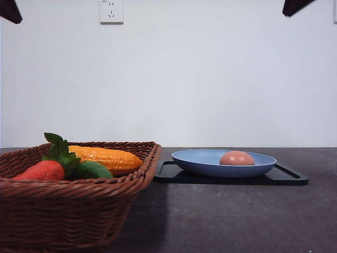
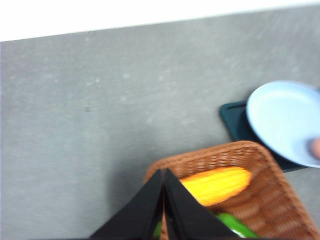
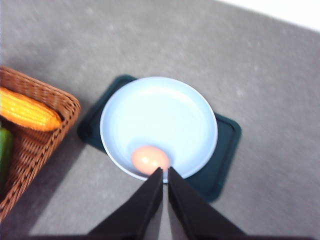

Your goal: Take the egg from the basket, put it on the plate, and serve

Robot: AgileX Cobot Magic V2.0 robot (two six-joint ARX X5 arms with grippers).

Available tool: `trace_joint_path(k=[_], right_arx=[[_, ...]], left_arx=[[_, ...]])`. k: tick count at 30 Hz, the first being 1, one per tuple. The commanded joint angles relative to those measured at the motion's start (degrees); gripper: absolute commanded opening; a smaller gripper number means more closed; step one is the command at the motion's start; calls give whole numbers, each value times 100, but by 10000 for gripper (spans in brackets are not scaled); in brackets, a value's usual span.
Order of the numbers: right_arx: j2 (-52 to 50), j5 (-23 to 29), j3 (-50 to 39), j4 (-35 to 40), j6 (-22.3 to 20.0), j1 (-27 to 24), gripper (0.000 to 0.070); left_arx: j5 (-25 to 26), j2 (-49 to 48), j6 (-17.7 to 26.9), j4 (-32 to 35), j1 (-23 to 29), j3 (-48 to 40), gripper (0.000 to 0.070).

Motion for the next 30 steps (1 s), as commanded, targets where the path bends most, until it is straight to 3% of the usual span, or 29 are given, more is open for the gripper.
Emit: trace_joint_path(k=[1,4,9,12,15,30], right_arx=[[-202,9,-598,544,68,56,0],[-607,9,-1590,1588,148,99,0],[-1058,11,-3052,3268,636,141,0],[-1074,15,-3545,3851,929,141,0],[-1049,13,-3651,3862,1003,139,0],[-1055,13,-3651,3932,1001,135,0]], left_arx=[[36,-287,-381,254,-125,-351,0],[34,-876,-534,545,-328,-1050,0],[34,-1703,-922,990,-561,-1980,0],[34,-1935,-1278,959,-591,-2175,0],[41,-1952,-1537,858,-591,-2175,0],[36,-1950,-1535,877,-591,-2173,0]])
